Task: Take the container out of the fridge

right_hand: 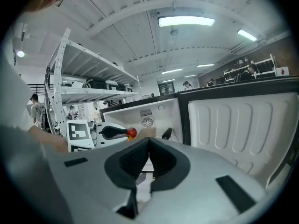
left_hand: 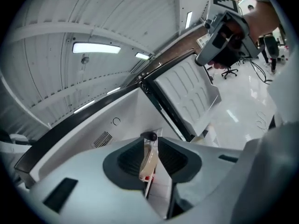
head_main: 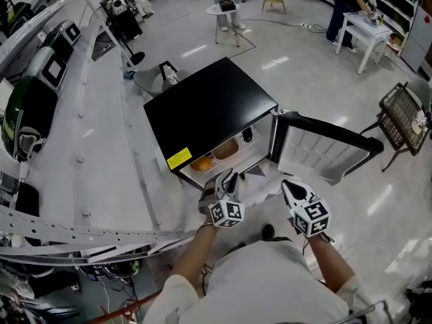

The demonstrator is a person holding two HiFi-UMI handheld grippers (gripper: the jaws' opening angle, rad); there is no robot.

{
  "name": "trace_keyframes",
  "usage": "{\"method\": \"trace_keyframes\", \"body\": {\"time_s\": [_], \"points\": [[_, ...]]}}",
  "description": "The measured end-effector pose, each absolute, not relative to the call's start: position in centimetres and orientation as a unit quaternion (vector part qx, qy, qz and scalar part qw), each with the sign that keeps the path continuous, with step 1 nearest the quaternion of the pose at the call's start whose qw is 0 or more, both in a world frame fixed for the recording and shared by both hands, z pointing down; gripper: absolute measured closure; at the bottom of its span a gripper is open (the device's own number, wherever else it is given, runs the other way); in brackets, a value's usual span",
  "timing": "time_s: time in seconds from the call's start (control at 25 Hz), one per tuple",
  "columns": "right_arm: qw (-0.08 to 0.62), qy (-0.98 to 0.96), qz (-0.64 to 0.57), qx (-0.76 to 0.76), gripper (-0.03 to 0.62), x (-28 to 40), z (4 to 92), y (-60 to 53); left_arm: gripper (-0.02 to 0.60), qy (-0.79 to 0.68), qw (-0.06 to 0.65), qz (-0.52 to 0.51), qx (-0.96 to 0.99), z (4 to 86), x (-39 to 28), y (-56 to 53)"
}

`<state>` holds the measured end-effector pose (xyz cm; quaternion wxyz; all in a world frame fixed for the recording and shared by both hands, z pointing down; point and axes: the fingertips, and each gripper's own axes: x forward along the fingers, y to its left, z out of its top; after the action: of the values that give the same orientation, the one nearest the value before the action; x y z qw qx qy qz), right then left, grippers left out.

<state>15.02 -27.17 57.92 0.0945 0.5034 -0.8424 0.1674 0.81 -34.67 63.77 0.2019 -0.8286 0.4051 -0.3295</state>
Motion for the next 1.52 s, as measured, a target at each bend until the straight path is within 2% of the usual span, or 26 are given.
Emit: {"method": "trace_keyframes", "body": {"time_s": [0.16,0.56,0.72,1.04,1.32,1.36,1.44,1.52], "points": [[0.095,-0.845,0.175,0.496,0.588,15.7,58.2,-28.0,0.485,0.406,0.216,-0.372,-0.806,66.4,1.5,-36.8],[0.108,-0.855,0.185,0.472,0.588,16.2,59.2,-29.6,0.313,0.409,0.244,-0.461,-0.749,71.6,1.0,-42.0],[0.114,-0.859,0.188,0.462,0.588,16.0,59.7,-30.1,0.281,0.408,0.253,-0.493,-0.725,73.8,0.4,-43.6],[0.123,-0.864,0.185,0.452,0.588,16.6,59.7,-31.3,0.252,0.408,0.266,-0.536,-0.69,76.8,0.1,-46.1],[0.131,-0.867,0.187,0.442,0.588,16.9,60.1,-31.6,0.255,0.382,0.285,-0.568,-0.671,77.1,-0.2,-47.2],[0.132,-0.868,0.186,0.441,0.588,16.9,60.2,-31.6,0.261,0.384,0.285,-0.568,-0.67,77.0,-0.3,-47.2],[0.132,-0.869,0.185,0.439,0.588,16.9,60.3,-31.7,0.333,0.39,0.288,-0.559,-0.673,76.5,-0.2,-47.1],[0.131,-0.871,0.184,0.437,0.588,17.0,60.2,-31.8,0.339,0.393,0.289,-0.551,-0.677,75.9,0.1,-46.8]]}}
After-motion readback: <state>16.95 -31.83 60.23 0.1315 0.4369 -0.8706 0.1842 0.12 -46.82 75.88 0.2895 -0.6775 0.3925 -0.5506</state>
